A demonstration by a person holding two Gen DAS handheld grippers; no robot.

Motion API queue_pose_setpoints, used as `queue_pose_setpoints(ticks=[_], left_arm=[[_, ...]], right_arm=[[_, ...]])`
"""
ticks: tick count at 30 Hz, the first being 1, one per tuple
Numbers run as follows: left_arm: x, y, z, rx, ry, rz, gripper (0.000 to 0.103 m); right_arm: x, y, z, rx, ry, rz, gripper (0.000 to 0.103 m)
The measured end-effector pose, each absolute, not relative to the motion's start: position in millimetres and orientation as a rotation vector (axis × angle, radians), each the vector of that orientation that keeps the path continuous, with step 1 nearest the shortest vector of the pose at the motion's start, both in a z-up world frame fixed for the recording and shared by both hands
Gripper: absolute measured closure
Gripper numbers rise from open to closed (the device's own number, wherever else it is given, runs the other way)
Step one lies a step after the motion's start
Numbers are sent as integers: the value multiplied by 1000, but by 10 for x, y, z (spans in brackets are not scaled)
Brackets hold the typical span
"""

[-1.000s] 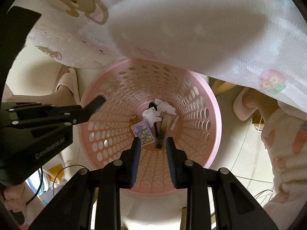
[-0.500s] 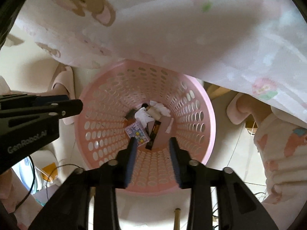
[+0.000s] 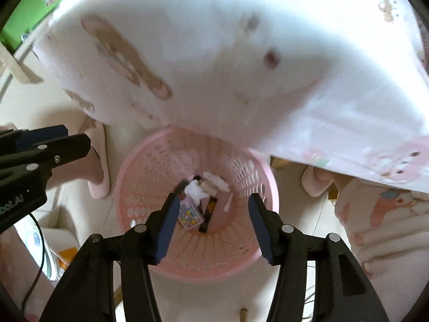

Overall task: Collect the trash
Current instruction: 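Raise both open tools back up over the cleared table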

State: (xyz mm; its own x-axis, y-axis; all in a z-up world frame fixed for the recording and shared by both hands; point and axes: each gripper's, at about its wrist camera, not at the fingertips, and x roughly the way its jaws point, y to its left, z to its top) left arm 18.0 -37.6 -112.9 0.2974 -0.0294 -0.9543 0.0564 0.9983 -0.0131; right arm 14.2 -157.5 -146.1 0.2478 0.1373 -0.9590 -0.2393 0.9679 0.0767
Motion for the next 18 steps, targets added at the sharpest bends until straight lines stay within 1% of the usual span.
queue_pose_setpoints(ticks=[3, 5, 7, 9, 11, 12, 13, 15, 18], left_arm=[[149, -354, -958, 24, 1203, -64, 59], [121, -323, -836, 8, 1162, -79, 55], [86, -309, -732, 18, 1118, -78, 48], [43, -310, -629, 51, 1065, -58, 33], [13, -286, -537, 48, 1023, -49, 26], [2, -267, -494, 36, 1006, -51, 25], [-8, -243, -451, 24, 990, -53, 24], [-35, -216, -347, 18, 943, -37, 18], [-70, -173, -234, 16, 879, -4, 11]], right_arm=[[84, -1615, -1271, -70, 1236, 269, 43], [53, -1636, -1135, -88, 1184, 275, 39], [14, -1675, -1013, -104, 1130, 260, 39], [-27, -1728, -868, -76, 1075, 273, 39], [-71, -1776, -723, -38, 1025, 285, 38], [-91, -1789, -667, -27, 1003, 287, 37], [-116, -1811, -600, -15, 975, 285, 34], [-173, -1863, -457, 2, 906, 273, 31], [-241, -1951, -285, 11, 820, 240, 22]])
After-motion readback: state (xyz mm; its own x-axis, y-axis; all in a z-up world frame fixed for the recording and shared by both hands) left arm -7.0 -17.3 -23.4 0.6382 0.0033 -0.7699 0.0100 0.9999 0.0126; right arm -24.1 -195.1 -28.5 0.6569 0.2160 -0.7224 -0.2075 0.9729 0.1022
